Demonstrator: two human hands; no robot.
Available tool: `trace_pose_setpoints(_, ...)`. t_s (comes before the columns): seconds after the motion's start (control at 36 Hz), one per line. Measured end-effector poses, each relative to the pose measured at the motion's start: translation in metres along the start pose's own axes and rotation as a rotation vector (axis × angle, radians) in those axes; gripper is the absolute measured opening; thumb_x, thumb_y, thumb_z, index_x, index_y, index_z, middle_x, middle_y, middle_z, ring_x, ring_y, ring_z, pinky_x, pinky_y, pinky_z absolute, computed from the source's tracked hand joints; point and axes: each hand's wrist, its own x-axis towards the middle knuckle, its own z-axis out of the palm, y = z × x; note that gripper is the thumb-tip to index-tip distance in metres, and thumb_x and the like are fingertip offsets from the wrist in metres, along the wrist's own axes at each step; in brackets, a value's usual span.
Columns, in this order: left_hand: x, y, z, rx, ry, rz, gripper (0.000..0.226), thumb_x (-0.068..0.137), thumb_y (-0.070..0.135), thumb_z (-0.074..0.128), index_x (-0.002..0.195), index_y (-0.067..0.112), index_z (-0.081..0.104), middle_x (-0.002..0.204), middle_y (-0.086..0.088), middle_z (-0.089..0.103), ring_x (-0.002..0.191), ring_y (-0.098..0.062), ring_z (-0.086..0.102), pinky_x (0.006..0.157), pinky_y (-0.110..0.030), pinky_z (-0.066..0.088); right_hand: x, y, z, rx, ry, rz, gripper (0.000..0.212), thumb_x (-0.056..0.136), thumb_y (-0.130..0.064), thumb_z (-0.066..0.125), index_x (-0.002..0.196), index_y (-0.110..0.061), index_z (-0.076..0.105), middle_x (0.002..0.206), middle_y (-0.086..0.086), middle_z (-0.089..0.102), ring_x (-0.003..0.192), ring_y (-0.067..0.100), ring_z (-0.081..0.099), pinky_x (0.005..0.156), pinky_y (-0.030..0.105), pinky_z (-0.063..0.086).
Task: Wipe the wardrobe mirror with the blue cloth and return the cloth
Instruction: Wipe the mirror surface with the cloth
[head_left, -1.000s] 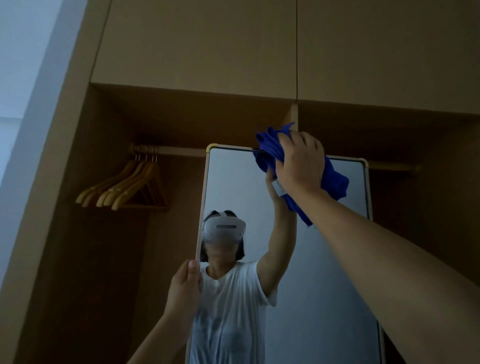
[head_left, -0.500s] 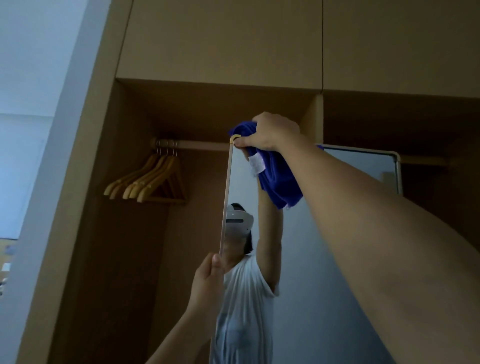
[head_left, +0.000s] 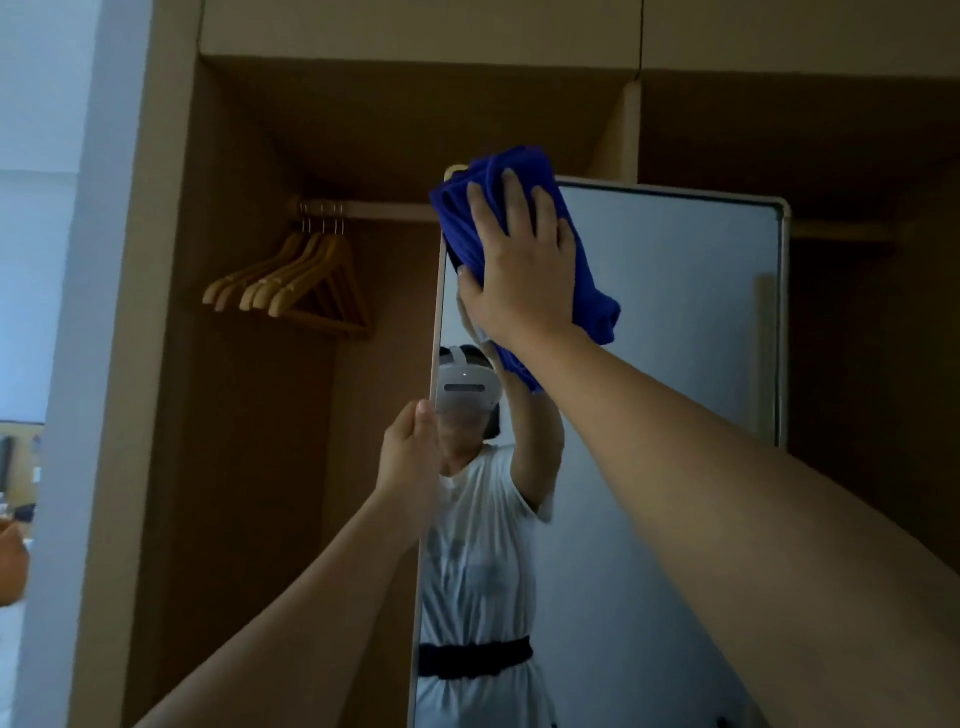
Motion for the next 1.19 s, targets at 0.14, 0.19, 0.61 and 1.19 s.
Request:
trace_pose_setpoints(0.14, -0.013, -0.016, -0.011, 0.034, -0.053, -0.064, 0.041, 0.101, 0.039, 0.029, 0.087, 0.019, 0.062, 0.052, 0.001, 0.064, 0.047, -0.003, 0.062, 0.045, -0.031, 0.051, -0.082, -0.009, 0.005, 0.000, -0.066, -0.059, 0.074, 0.085, -0.035, 0.057, 0.150, -0.022, 0.026, 0.157, 0.010, 0.022, 0.141, 0.036, 0.022, 0.111, 0.052, 0.025)
trace_pose_setpoints(0.19, -0.017, -0.026, -0.019, 0.025, -0.066, -0.130, 0.047, 0.101, 0.044, 0.025, 0.087, 0.021, 0.064, 0.049, 0.003, 0.064, 0.045, -0.004, 0.062, 0.046, -0.025, 0.048, -0.116, -0.013, 0.008, 0.034, -0.108, -0.063, 0.073, 0.084, -0.034, 0.056, 0.150, -0.022, 0.027, 0.157, 0.011, 0.021, 0.142, 0.037, 0.022, 0.111, 0.053, 0.025)
trace_pose_setpoints(0.61, -0.041, -0.029, -0.017, -0.032, -0.007, -0.232, 0.057, 0.096, 0.057, 0.024, 0.083, 0.022, 0.067, 0.076, 0.000, 0.072, 0.079, -0.018, 0.067, 0.062, -0.031, 0.045, -0.260, -0.033, 0.013, 0.095, -0.220, -0.144, 0.080, 0.069, -0.022, 0.079, 0.141, -0.022, 0.046, 0.146, 0.009, 0.043, 0.128, 0.037, 0.046, 0.099, 0.052, 0.044)
trace_pose_setpoints(1.19, -0.167, -0.064, -0.008, -0.116, -0.119, -0.265, 0.064, 0.076, 0.051, 0.066, 0.133, 0.032, 0.043, 0.121, -0.001, 0.063, 0.109, -0.021, 0.062, 0.095, -0.046, 0.049, -0.251, -0.044, -0.041, 1.373, -0.411, 0.731, 0.028, 0.086, -0.029, 0.046, 0.099, -0.014, 0.066, 0.104, 0.019, 0.062, 0.098, 0.034, 0.060, 0.092, 0.051, 0.048)
